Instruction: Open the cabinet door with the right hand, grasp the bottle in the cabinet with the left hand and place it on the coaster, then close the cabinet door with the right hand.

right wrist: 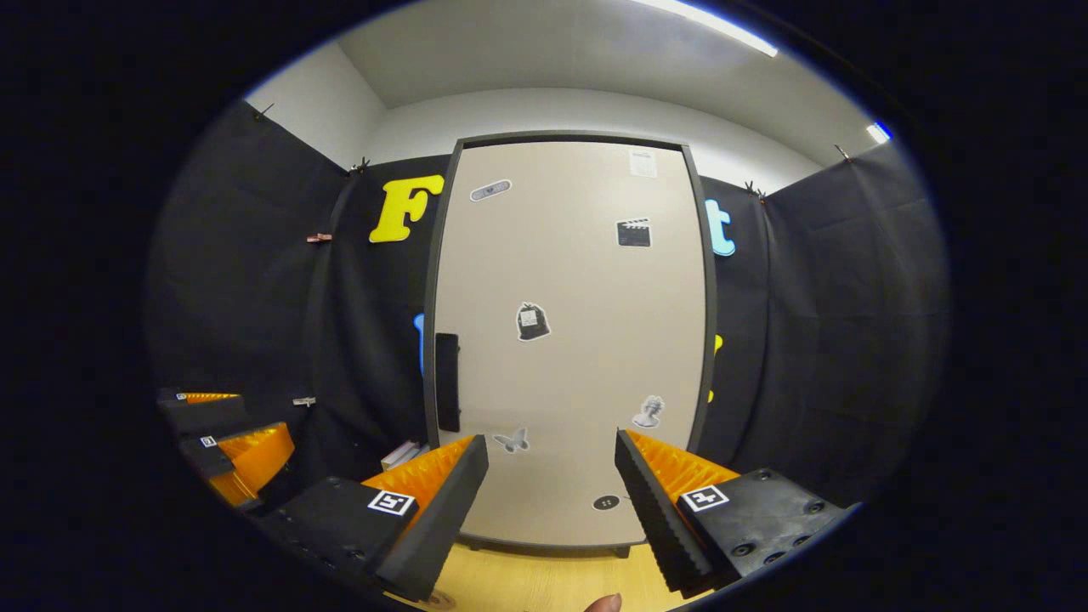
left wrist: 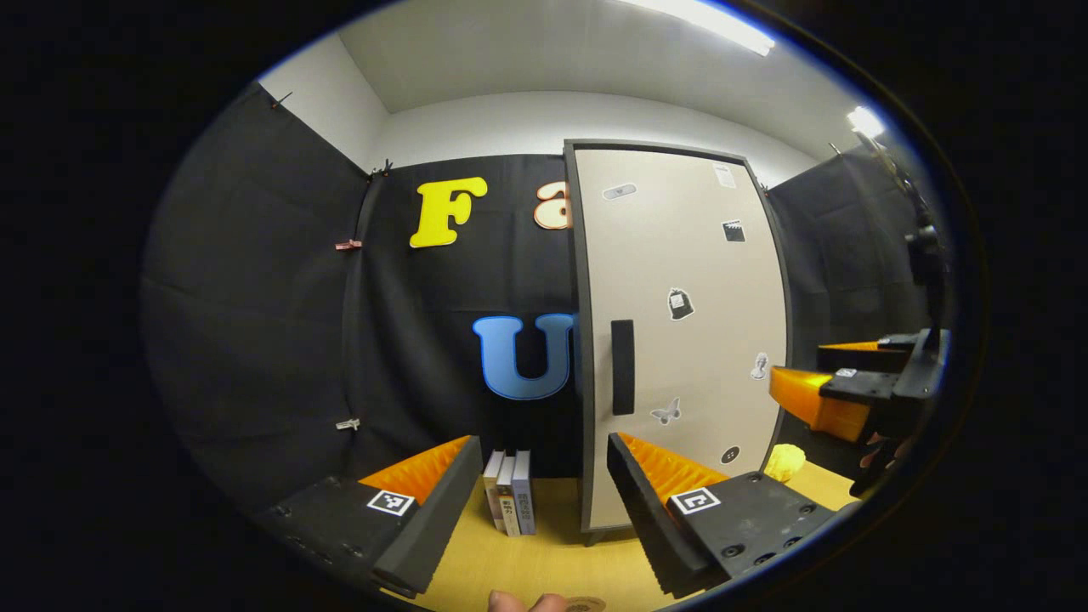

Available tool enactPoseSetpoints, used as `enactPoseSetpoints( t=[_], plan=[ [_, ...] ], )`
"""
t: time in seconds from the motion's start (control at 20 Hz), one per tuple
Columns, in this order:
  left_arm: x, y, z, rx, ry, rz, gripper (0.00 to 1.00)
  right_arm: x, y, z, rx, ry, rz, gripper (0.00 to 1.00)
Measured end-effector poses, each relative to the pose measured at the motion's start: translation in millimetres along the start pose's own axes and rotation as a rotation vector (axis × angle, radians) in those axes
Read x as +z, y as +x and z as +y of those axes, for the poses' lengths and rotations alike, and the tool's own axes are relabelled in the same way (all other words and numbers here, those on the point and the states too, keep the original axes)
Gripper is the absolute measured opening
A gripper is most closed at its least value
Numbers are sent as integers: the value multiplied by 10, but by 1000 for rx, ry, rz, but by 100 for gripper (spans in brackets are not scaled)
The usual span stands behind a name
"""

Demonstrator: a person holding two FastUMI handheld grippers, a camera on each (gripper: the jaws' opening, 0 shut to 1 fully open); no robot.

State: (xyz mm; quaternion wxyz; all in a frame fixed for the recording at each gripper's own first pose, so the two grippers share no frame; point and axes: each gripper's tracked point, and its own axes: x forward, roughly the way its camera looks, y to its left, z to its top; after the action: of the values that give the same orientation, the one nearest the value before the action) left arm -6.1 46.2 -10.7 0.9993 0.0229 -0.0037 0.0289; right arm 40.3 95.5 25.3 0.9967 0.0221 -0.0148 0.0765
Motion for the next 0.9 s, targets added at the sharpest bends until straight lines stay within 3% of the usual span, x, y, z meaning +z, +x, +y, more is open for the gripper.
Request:
enactPoseSetpoints(
  t=[0.35,0.9],
  plan=[
    [-120,66,298,43,-38,15,94,62,709,634,67,58,-16,97],
    [-377,70,763,131,-54,66,94,-313,1721,1059,42,115,33,97]
  ],
)
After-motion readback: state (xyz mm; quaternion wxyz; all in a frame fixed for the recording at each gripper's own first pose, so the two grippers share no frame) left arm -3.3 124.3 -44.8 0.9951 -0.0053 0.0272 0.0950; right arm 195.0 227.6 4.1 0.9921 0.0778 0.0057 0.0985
